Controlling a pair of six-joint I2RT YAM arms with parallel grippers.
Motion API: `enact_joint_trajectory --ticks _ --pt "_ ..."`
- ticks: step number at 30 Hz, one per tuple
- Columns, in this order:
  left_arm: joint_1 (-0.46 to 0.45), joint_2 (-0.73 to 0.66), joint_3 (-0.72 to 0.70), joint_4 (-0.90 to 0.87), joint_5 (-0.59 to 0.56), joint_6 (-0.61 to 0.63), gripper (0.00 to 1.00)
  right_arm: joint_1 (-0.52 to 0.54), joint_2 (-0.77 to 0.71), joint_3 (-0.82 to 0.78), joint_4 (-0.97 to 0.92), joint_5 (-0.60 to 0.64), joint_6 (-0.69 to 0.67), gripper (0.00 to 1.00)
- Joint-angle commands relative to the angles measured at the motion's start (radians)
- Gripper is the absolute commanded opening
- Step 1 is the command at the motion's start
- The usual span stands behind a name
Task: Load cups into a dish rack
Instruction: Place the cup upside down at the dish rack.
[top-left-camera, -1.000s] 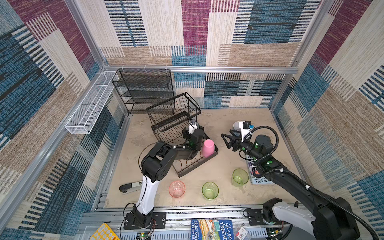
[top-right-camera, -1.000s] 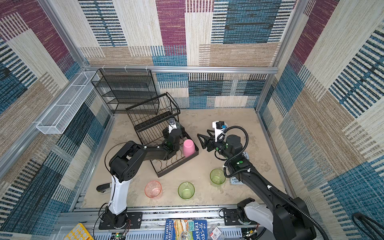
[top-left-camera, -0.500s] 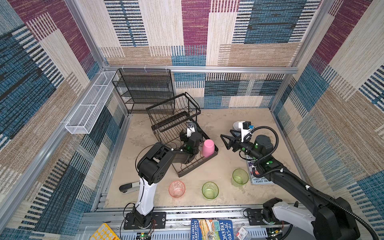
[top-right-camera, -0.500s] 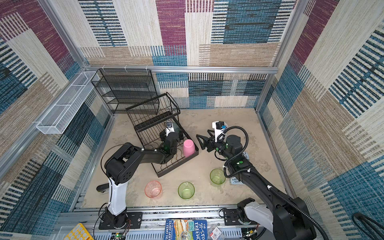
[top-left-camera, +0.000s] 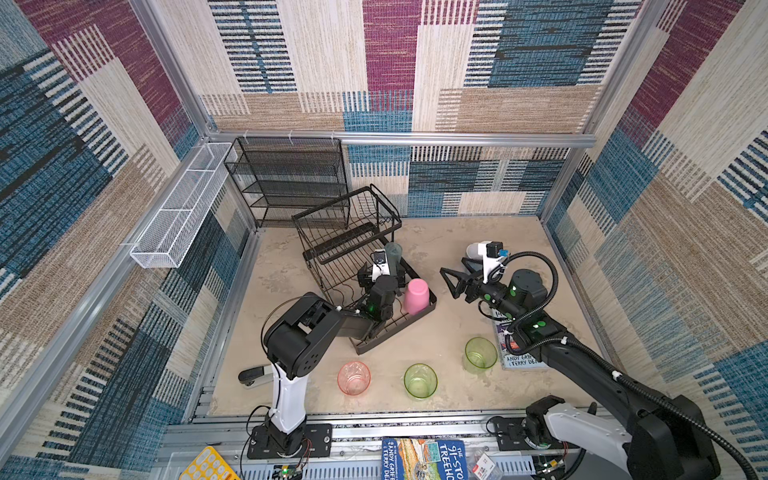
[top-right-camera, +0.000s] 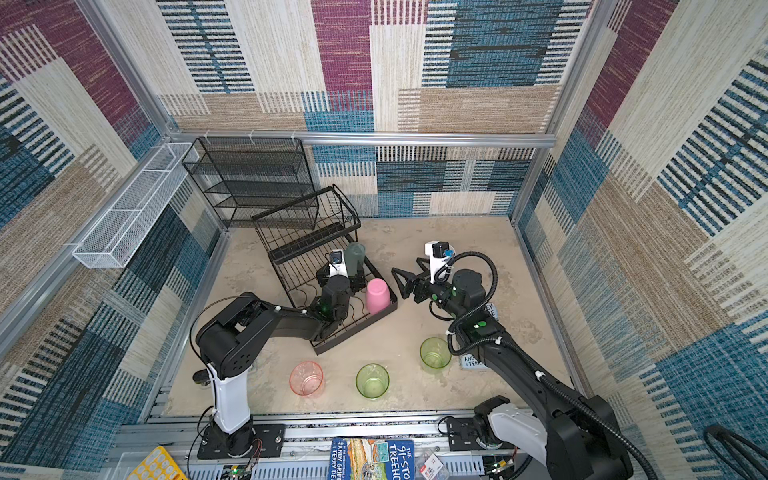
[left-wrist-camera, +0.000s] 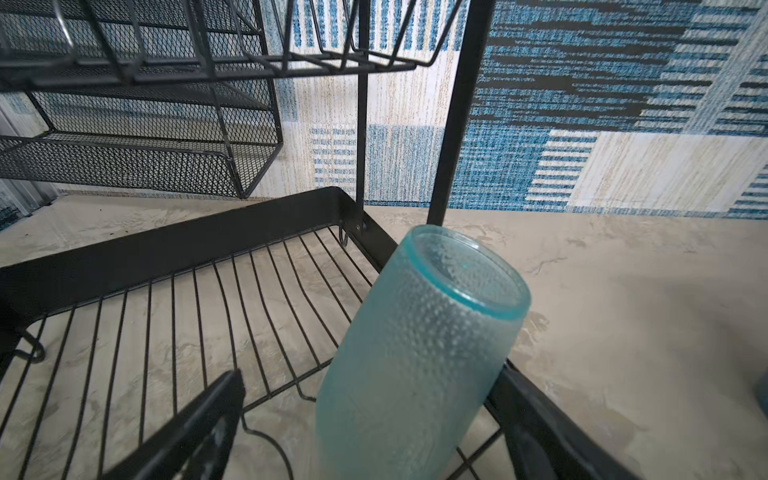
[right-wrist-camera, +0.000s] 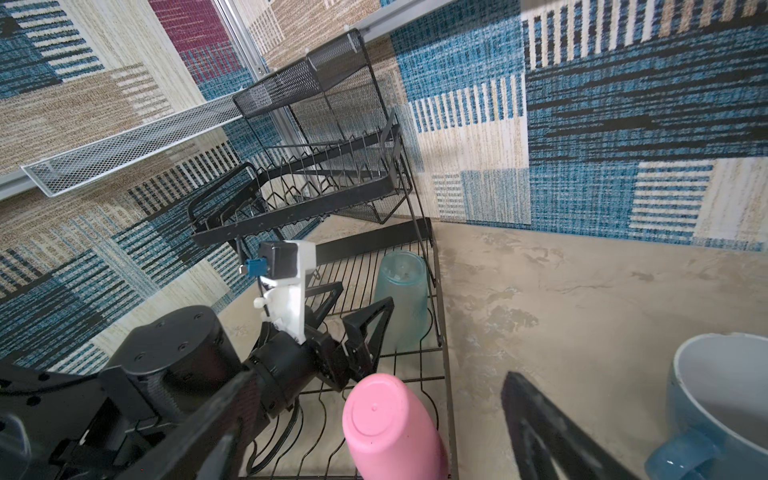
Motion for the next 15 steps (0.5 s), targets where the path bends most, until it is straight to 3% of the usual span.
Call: enact_joint_trajectory --ticks 1,15 --pt "-0.008 -0.033 -0.029 0.052 0.036 0.028 0.98 0.000 0.001 0.020 -0.009 0.040 0.008 0.94" --pt "-0.015 -0.186 -0.158 -0.032 0.079 -0.020 0.96 0.001 0.027 0.090 -0.110 0.118 0.022 0.92"
